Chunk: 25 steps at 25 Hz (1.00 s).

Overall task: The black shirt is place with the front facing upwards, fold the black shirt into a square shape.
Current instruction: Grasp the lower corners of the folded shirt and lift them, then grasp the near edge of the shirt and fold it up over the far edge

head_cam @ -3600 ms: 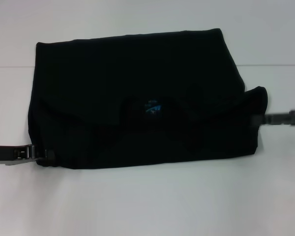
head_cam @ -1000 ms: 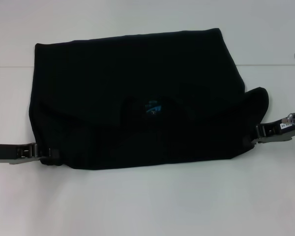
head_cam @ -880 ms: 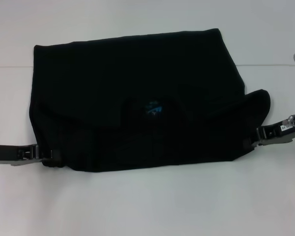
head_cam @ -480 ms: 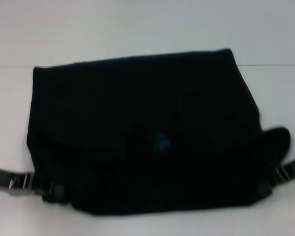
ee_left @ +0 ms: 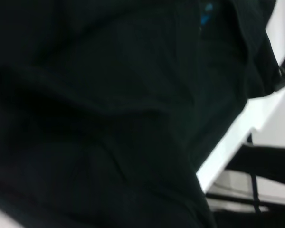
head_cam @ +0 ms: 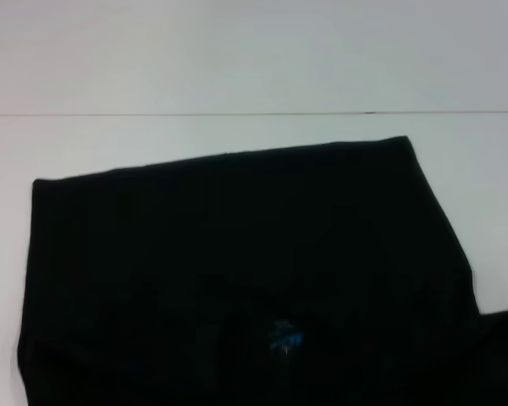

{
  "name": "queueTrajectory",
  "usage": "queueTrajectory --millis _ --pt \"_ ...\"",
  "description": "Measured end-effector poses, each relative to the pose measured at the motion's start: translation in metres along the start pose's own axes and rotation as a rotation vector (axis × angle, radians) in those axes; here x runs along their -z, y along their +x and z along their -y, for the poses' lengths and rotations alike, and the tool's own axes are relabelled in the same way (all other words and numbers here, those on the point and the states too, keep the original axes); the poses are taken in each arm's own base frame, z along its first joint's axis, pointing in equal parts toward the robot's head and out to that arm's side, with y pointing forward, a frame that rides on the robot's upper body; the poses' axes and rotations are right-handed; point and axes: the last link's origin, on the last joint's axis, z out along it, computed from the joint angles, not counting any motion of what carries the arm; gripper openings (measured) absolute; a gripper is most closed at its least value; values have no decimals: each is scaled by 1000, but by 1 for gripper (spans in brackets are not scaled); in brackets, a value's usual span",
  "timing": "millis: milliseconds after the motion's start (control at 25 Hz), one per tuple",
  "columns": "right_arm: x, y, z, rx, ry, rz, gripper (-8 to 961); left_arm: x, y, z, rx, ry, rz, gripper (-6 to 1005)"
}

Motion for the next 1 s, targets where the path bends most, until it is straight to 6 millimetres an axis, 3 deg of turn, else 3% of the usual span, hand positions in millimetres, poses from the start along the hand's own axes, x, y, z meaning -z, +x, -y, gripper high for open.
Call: queueTrajectory --millis 160,320,520,720,840,1000 --pt "-6 -2 -2 9 -5 3 13 -1 0 -3 -27 -15 9 58" --pt "2 -9 -3 10 -36 107 14 10 13 -8 -61 -54 -119 58" --pt "44 -28 -4 -47 -141 442 13 46 38 -13 -63 -137 -475 59" --pt "77 -48 0 -147 -241 792 14 72 50 1 53 -194 -822 59" --pt "77 -59 11 -231 -285 978 14 74 52 16 132 -219 -1000 59" --pt "62 -71 29 -344 -266 1145 14 69 54 34 211 -228 -1185 59"
